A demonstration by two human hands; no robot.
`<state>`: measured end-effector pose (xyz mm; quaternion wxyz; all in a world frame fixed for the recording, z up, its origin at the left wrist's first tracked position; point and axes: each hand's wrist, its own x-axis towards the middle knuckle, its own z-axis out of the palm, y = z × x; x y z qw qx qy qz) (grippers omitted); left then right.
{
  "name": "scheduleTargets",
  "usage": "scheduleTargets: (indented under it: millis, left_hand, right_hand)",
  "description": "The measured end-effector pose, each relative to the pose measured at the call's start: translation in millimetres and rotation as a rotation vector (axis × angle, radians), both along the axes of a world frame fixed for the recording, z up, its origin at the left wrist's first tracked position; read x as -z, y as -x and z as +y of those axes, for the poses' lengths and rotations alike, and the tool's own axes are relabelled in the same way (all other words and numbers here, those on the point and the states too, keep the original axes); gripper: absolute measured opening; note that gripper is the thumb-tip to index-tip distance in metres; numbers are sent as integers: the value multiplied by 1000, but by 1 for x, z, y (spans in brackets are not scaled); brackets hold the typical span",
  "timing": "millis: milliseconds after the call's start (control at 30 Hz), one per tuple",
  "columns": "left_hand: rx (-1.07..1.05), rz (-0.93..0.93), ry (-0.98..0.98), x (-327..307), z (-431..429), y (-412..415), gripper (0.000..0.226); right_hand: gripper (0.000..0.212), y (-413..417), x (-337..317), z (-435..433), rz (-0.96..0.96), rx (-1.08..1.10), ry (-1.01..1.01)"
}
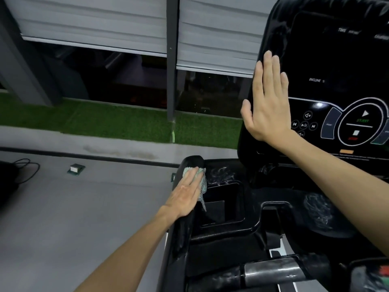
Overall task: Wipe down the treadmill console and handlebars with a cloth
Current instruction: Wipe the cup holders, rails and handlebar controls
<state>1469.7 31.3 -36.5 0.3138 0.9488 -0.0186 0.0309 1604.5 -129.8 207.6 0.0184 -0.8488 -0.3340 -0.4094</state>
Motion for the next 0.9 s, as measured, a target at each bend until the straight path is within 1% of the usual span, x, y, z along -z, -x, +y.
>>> scheduleTargets:
  millis: [200, 367, 433, 533, 633, 767, 900]
  left_hand:
    - [-1, -40, -25, 0, -13, 57, 52]
    - [-1, -15, -19, -3, -23, 104, 52]
    - [-1, 1, 8, -2, -25, 119, 57]
    - [-13, 3, 64, 0, -29, 135, 71]
    - [-23, 14, 57, -1, -28, 136, 76]
    - [-25, 11, 43, -4, -23, 111, 75]
    - [-4, 5, -47, -11, -19, 73, 74]
  right_hand:
    - [74, 4, -1, 0, 37, 5, 8]
    - [72, 3, -2, -1, 60, 2, 21]
    - [72, 3, -2, -2, 61, 0, 22]
    - [71, 2, -1, -1, 66, -8, 13]
    - [71, 2, 0, -1, 70, -13, 2]
    - [71, 2, 2, -1, 53, 3, 4]
    - [73, 3, 1, -1, 70, 23, 20]
